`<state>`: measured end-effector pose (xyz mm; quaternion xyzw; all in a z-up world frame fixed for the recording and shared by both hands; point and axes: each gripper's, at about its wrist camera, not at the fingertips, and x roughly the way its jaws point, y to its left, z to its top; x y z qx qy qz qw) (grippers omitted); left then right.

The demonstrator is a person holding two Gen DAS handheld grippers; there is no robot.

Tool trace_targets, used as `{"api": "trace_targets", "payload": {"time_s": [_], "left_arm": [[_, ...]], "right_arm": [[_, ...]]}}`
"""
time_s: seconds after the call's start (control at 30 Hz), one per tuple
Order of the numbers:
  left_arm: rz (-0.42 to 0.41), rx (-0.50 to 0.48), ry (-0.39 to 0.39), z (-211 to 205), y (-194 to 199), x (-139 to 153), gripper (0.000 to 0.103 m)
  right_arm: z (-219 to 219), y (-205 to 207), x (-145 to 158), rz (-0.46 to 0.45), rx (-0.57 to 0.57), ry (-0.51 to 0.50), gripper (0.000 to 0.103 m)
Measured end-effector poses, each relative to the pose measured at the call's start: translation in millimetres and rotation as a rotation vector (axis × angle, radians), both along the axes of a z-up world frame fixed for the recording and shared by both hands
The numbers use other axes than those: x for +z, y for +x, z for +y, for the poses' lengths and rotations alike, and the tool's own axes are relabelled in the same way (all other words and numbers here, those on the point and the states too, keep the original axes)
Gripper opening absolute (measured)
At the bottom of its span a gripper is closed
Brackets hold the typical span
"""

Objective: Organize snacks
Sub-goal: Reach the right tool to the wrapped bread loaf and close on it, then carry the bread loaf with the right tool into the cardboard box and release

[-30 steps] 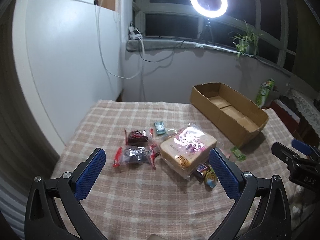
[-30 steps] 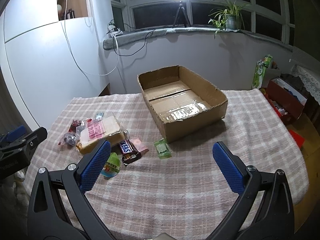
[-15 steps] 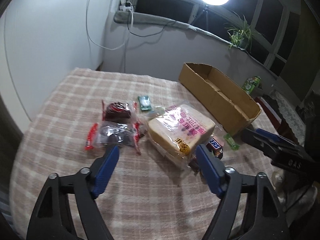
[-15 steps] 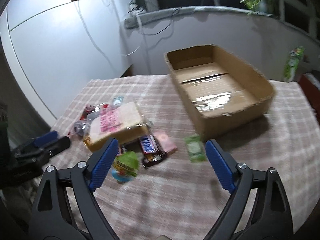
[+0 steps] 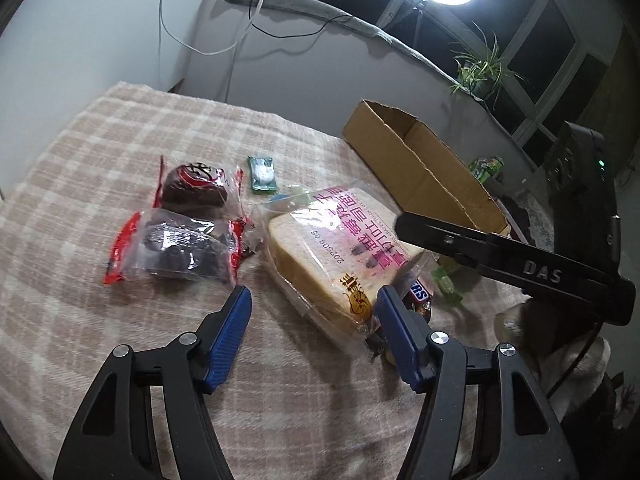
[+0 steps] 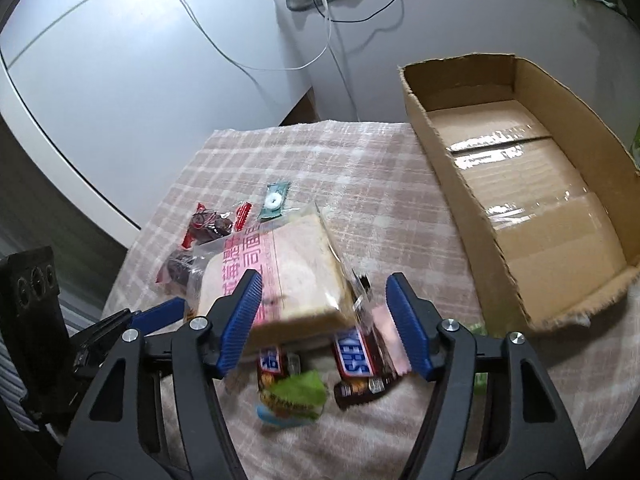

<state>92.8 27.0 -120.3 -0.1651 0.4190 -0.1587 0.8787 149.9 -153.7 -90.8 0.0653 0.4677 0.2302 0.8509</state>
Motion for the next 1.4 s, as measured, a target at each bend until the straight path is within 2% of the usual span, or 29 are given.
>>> {"api": "trace_targets", "payload": {"time_s": [0.17, 0.37, 0.5, 0.67, 0.77, 1.1, 1.4], "left_arm": [[0.006, -0.012, -0.017, -2, 3, -1, 0.063], [0.018, -0.034, -0.042, -7, 9, -6, 0.06], [0.013, -0.027, -0.031, -7, 9, -5, 0.06], [-0.023, -0.028, 0.024, -10, 5, 3, 0.06], [-0.043, -0.028, 0.05, -12, 3, 8, 0.06], [-0.112, -0.058, 0.06, -25, 4, 33, 0.06], [-0.178, -0.133, 0.042, -65, 23, 53, 0.06]], "right_arm": [[11, 11, -7, 0.047, 0.028, -0.01, 0.068], [14, 19, -12, 0.096, 0.049, 0.029, 0.068], [19, 19, -14, 0.113, 0.07, 0.042, 0.066], [18, 16, -15, 0.134, 0.078, 0.066, 0.061], [18, 14, -12, 0.125, 0.08, 0.072, 0.059], [2, 3, 16, 0.062, 0.054, 0.103, 0.059], [-48, 3, 43, 0.0, -0.016, 0.104, 0.059]]}}
